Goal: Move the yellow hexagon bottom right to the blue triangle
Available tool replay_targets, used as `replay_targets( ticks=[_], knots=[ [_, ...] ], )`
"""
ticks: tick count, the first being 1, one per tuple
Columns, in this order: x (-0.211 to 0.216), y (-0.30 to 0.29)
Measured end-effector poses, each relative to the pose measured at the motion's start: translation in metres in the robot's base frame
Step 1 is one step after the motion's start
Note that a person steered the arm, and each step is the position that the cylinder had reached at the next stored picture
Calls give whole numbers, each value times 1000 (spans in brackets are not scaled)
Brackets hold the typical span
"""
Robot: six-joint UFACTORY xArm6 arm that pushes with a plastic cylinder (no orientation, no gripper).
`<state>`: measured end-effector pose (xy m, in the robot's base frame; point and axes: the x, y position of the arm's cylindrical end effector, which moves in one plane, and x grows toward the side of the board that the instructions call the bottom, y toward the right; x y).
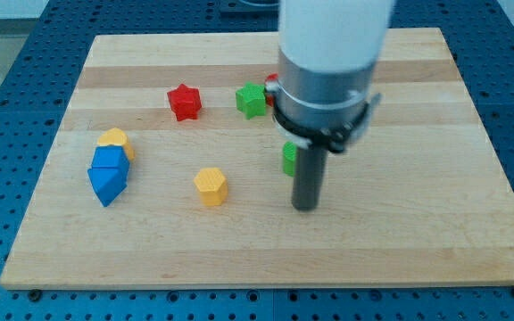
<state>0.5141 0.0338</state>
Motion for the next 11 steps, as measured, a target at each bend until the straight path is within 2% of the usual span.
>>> replay_targets(
  ticks=[3,7,9,10,11],
  knots=[
    [-50,-53],
    [-7,-133],
    [-13,-132],
    [-14,-84],
    [5,-84]
  ],
)
